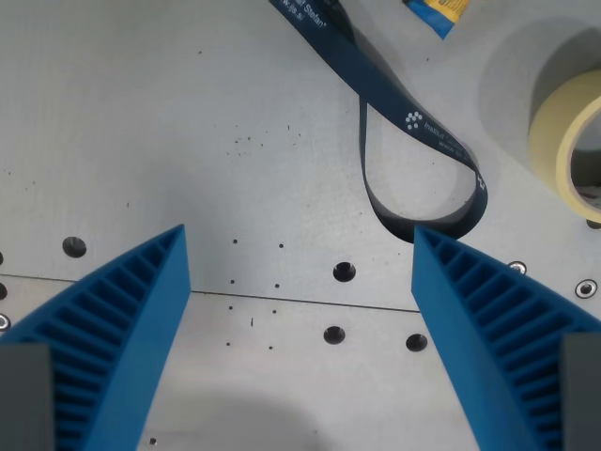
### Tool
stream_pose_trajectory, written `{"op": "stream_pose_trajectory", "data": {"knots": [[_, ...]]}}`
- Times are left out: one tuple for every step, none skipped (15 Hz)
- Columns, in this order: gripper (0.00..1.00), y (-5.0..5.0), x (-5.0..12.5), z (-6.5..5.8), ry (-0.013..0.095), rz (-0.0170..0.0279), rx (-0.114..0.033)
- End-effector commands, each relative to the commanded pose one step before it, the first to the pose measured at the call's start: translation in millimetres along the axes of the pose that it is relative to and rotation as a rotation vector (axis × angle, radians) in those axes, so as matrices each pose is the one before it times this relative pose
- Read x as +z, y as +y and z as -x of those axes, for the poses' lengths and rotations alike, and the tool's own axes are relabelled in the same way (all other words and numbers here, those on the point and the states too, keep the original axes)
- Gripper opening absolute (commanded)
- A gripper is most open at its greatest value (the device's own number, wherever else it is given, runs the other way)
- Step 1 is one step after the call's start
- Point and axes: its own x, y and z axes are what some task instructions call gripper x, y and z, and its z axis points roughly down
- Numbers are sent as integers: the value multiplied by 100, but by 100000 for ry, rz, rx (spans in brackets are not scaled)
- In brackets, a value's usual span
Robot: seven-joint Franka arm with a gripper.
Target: Move above the blue bag
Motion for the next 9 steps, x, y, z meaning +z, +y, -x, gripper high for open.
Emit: {"op": "stream_pose_trajectory", "data": {"knots": [[100,1,-201,9,423,86,41],[100,0,0,0,16,5,-43],[100,2,3,-2,12,-4,56],[100,6,8,-5,29,-3,179],[100,12,17,-10,16,-3,345],[100,21,29,-18,10,10,549],[100,32,45,-28,44,20,781],[100,47,66,-41,64,27,1024],[100,64,90,-56,111,30,1238]]}}
